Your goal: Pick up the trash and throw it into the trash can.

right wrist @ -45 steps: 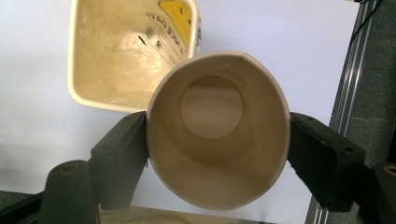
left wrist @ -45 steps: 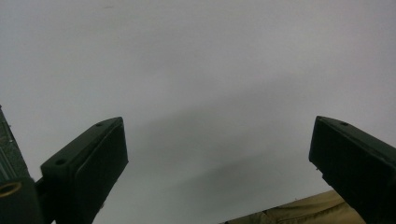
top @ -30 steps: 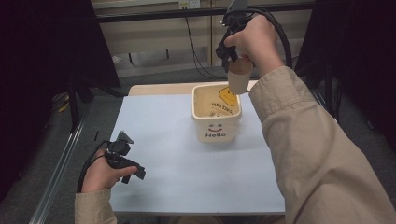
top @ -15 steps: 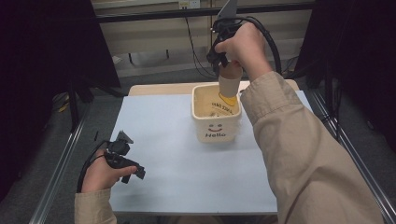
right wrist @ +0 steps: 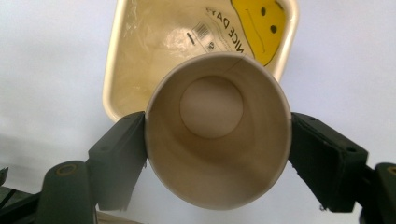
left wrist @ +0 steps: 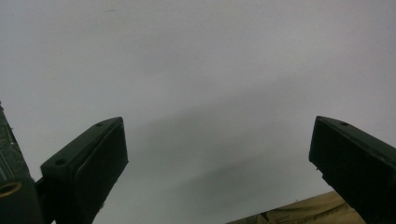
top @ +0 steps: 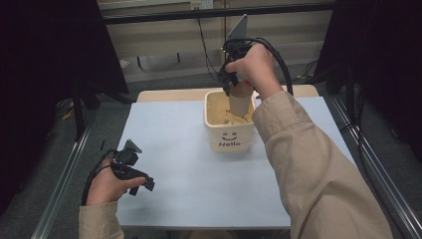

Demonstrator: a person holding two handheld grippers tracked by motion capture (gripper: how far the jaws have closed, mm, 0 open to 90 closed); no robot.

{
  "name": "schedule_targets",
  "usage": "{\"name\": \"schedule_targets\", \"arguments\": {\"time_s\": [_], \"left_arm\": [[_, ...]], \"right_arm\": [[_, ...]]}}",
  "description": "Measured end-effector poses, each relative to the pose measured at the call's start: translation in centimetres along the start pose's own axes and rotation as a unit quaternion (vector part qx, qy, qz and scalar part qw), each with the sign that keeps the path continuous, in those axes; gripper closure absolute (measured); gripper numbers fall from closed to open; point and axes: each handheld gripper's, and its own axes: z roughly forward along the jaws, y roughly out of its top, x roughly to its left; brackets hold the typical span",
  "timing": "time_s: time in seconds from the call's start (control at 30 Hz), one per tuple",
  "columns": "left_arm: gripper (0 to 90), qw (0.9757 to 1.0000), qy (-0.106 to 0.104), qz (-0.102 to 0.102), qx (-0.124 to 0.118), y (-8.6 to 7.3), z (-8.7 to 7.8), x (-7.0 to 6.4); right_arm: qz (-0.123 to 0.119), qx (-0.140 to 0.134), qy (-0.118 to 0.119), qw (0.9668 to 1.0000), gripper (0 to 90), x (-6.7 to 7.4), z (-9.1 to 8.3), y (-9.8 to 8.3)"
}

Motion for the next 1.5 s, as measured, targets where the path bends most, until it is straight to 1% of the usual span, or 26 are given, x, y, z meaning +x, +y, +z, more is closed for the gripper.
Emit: {"name": "schedule_targets", "arguments": {"time_s": [0.03,0.07,0.17,0.2,0.23,0.3,0.33,0.4,0.43,0.47,0.5,0.6,0.67,0.73,0.87,0.9,0.93,1.0,1.07,1.2,1.23,1.37,1.4,1.43,1.47,1.5], "left_arm": [[4.2,1.0,0.0,-0.007,-0.004,0.0,0.1,-0.1],[4.2,1.0,0.002,-0.003,-0.002,0.0,0.0,-0.1],[4.3,1.0,0.003,-0.001,-0.004,0.0,0.0,-0.1],[4.2,1.0,0.0,-0.001,0.0,0.0,0.0,-0.1],[4.2,1.0,0.002,-0.005,-0.005,0.0,0.0,-0.1],[4.2,1.0,0.003,-0.004,-0.004,0.0,0.0,-0.1],[4.2,1.0,0.001,-0.003,-0.005,0.0,0.0,-0.1],[4.2,1.0,0.0,-0.007,-0.006,0.0,0.0,-0.2],[4.2,1.0,0.0,0.0,-0.001,0.0,0.0,-0.1],[4.3,1.0,0.002,-0.004,-0.004,0.0,0.0,-0.2],[4.2,1.0,0.006,0.002,-0.003,0.0,0.0,-0.1],[4.2,1.0,-0.002,-0.004,-0.004,0.0,0.0,-0.3],[4.2,1.0,-0.001,-0.004,-0.003,0.0,0.0,-0.3],[4.2,1.0,0.004,-0.001,-0.002,0.0,0.0,-0.2],[4.2,1.0,0.004,0.0,-0.005,0.0,0.0,-0.2],[4.3,1.0,0.002,-0.001,-0.003,0.0,0.0,-0.2],[4.2,1.0,0.003,-0.001,-0.003,0.0,0.0,-0.2],[4.2,1.0,0.004,-0.001,-0.004,0.0,0.0,-0.2],[4.2,1.0,0.003,0.001,-0.004,0.0,-0.1,-0.2],[4.2,1.0,0.004,0.001,-0.004,0.0,-0.1,-0.2],[4.2,1.0,0.007,0.005,-0.004,0.0,-0.1,-0.2],[4.2,1.0,0.001,0.002,-0.004,-0.1,-0.2,-0.4],[4.2,0.9999,0.006,0.002,-0.009,-0.1,-0.2,-0.4],[4.2,1.0,0.005,0.006,-0.005,-0.1,-0.2,-0.3],[4.2,1.0,0.004,-0.002,-0.009,-0.1,-0.2,-0.4],[4.2,1.0,0.003,-0.003,-0.009,-0.1,-0.2,-0.5]], "right_arm": [[0.001,0.002,0.001,1.0,22.2,0.0,0.3,0.0],[-0.004,0.003,-0.001,1.0,22.2,0.0,0.6,0.0],[-0.001,0.007,0.002,1.0,22.1,0.0,1.1,0.0],[0.0,0.007,0.003,1.0,22.1,0.1,1.3,0.1],[-0.002,0.004,0.004,1.0,22.0,0.1,1.4,0.1],[-0.001,0.007,0.0,1.0,21.9,0.1,1.4,0.1],[-0.001,0.006,0.003,1.0,21.8,0.1,1.4,0.1],[-0.002,0.006,0.0,1.0,21.6,0.1,1.4,0.1],[-0.004,0.004,0.002,1.0,21.5,0.0,1.3,0.1],[-0.006,0.001,0.005,1.0,21.3,0.0,1.4,0.1],[-0.007,-0.001,0.004,1.0,21.0,-0.1,1.4,0.1],[-0.006,-0.003,-0.006,1.0,20.1,-0.2,1.3,0.2],[-0.008,-0.003,-0.004,1.0,18.6,-0.2,1.4,0.2],[-0.009,-0.008,-0.003,0.9999,17.3,-0.2,1.3,0.2],[-0.011,-0.01,0.003,0.9999,13.4,-0.3,1.2,0.3],[-0.012,-0.011,-0.001,0.9999,13.1,-0.4,1.1,0.2],[-0.015,-0.01,0.0,0.9998,13.0,-0.5,1.0,0.2],[-0.013,-0.011,0.002,0.9998,12.2,-0.5,0.9,0.1],[-0.014,-0.017,0.0,0.9997,11.5,-0.6,0.6,0.0],[-0.017,-0.019,-0.002,0.9997,10.2,-0.9,0.1,-0.3],[-0.016,-0.019,-0.003,0.9997,10.2,-1.0,0.0,-0.4],[-0.018,-0.023,-0.01,0.9995,10.2,-1.3,-0.6,-1.0],[-0.021,-0.025,-0.012,0.9994,10.1,-1.4,-0.7,-1.1],[-0.019,-0.026,-0.012,0.9994,10.1,-1.4,-0.9,-1.2],[-0.02,-0.027,-0.012,0.9994,10.1,-1.5,-1.0,-1.3],[-0.02,-0.029,-0.011,0.9993,10.1,-1.6,-1.1,-1.4]]}}
